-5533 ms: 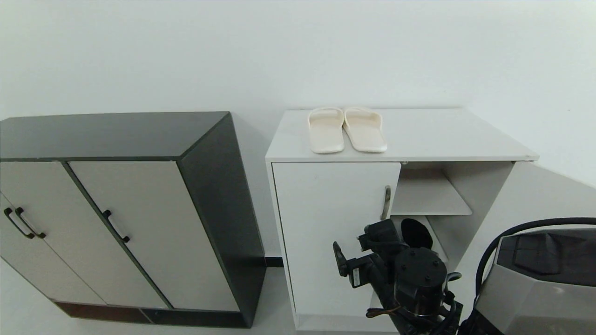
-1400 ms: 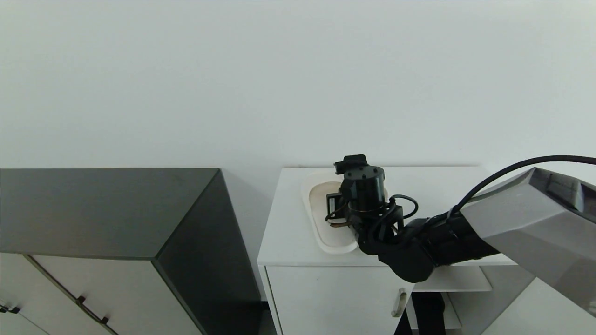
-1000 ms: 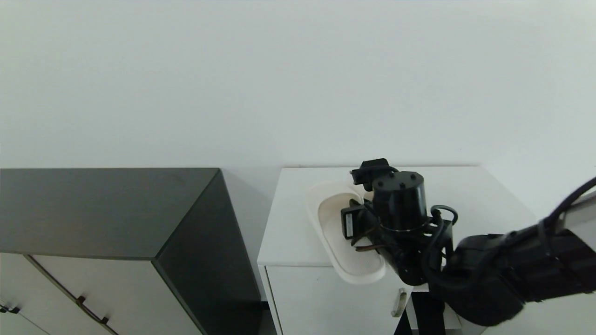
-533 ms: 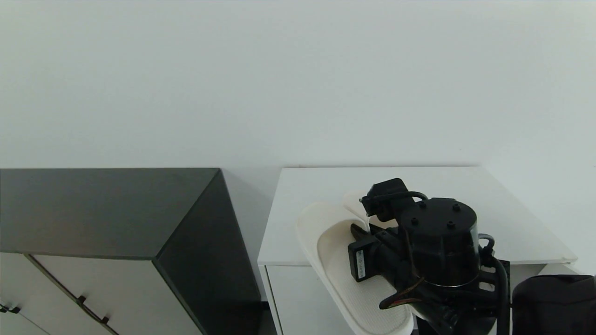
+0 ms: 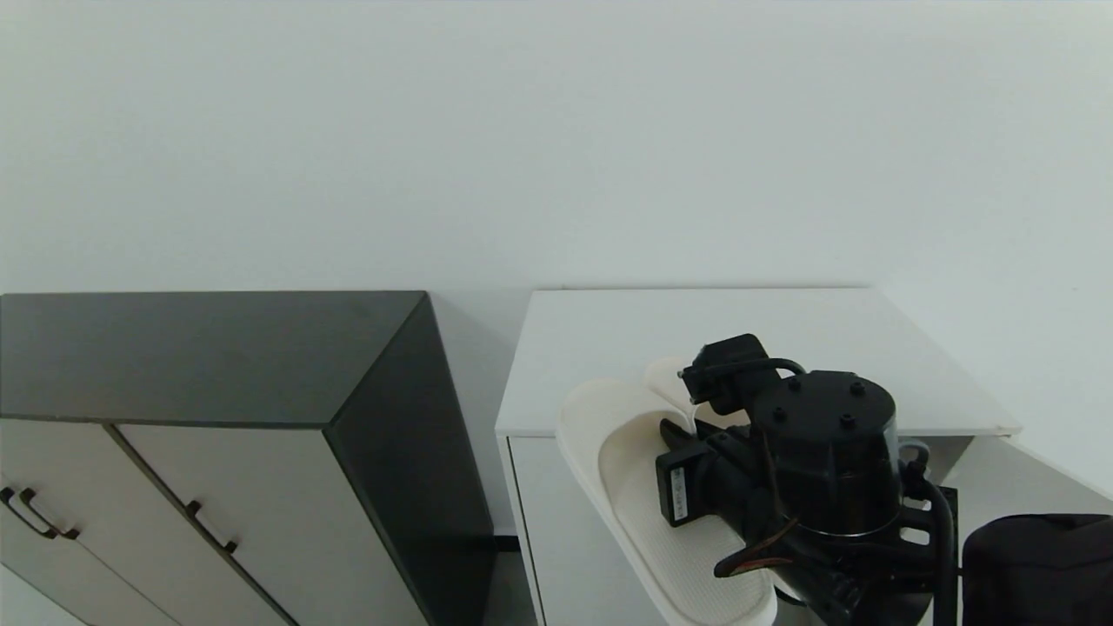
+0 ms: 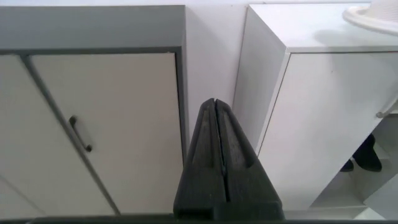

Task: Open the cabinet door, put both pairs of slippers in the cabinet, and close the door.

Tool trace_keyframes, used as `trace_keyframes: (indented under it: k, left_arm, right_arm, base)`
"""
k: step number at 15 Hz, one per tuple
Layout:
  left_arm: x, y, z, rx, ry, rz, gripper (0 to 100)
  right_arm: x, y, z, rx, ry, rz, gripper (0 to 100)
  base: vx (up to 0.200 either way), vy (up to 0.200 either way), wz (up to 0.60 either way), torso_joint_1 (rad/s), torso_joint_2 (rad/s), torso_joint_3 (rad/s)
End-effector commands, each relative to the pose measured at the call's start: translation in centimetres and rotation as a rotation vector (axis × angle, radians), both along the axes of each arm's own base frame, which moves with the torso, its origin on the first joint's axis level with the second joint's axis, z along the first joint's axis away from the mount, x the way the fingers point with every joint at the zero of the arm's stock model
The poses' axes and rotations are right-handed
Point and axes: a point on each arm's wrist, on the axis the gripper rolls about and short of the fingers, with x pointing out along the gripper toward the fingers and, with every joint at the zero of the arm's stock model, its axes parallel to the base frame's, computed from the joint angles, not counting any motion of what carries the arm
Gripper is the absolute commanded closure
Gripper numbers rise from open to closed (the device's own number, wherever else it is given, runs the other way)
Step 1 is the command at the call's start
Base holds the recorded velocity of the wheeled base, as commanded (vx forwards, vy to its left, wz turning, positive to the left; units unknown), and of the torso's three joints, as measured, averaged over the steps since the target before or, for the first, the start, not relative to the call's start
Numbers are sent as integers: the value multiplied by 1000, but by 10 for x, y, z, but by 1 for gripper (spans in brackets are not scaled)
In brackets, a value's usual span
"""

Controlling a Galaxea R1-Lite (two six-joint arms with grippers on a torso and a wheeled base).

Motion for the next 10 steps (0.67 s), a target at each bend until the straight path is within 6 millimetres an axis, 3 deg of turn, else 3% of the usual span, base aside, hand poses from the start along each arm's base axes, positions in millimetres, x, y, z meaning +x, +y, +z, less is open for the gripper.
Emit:
trace_keyframes:
  k: [1, 8, 10]
  left_arm:
    - [0, 0, 0, 0, 0, 1, 100]
    - [0, 0, 0, 0, 0, 1, 100]
    - [0, 0, 0, 0, 0, 1, 100]
  right_arm:
    - [0, 0, -2, -5, 4, 1, 100]
    - [0, -1, -9, -21, 17, 0, 100]
    - [0, -1, -9, -22, 19, 0, 100]
  base:
    - [-200, 0, 0, 2, 2, 7]
    - [-200, 0, 0, 4, 2, 4]
    - [0, 0, 0, 0, 0, 0]
